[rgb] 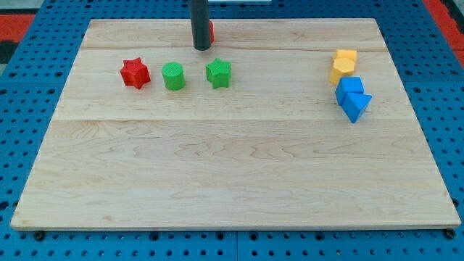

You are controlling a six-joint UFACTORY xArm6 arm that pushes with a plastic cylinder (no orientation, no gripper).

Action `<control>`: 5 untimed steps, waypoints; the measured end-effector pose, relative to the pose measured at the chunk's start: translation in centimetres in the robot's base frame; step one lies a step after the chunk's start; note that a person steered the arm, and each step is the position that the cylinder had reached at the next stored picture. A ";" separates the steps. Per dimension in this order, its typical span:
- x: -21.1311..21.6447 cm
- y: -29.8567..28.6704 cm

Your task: Move the red circle towards left top corner of the board

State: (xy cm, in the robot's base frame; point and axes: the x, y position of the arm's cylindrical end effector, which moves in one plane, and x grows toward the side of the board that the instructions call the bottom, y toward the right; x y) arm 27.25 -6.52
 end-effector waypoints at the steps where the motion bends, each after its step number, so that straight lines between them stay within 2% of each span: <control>1: 0.3 -1.6; 2: 0.3 0.4; 3: 0.0 6.8; 4: -3.6 8.2; 5: -4.3 3.8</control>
State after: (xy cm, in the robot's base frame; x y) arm 22.95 -2.74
